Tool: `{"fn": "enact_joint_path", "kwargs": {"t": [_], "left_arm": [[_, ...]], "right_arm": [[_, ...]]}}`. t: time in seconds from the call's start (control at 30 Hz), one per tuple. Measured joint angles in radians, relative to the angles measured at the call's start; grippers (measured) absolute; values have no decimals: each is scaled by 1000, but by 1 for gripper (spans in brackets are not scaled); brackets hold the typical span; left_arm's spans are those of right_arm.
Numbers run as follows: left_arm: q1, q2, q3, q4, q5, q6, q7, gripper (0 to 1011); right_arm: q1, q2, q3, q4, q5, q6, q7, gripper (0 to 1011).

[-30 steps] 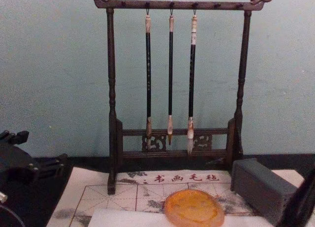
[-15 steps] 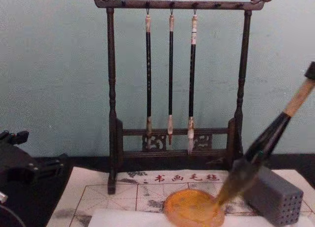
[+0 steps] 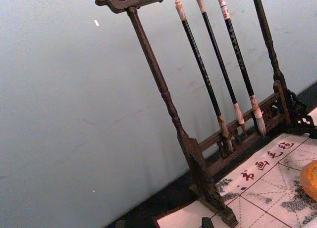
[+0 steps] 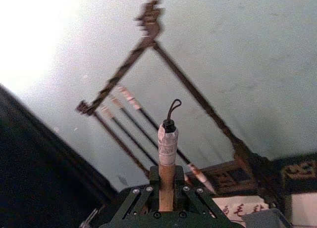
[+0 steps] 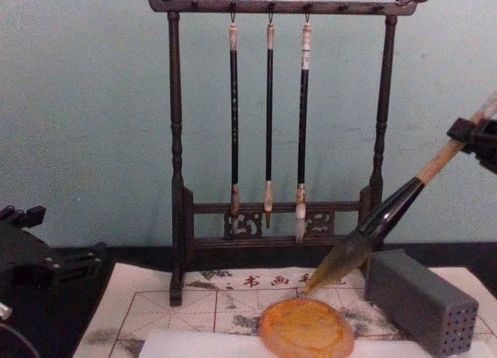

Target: Pick up the brush from the inkstone, write on the paper, then place the brush back to its original position.

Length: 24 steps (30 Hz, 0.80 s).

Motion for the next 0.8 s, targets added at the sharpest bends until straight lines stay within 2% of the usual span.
{"fn": "enact_joint_path", "kwargs": {"t": [0.17, 0.4, 0.8], "left_arm": [[0, 0, 0, 0, 0, 0, 0, 1001], [0, 0, 0, 0, 0, 0, 0, 1001], [0, 0, 0, 0, 0, 0, 0, 1001]], "right_arm": [[34, -36, -5, 61, 48, 27, -42, 192], [81, -86, -13, 151, 113, 59, -130, 192], [118, -120, -38, 227, 147, 48, -208, 192]]}}
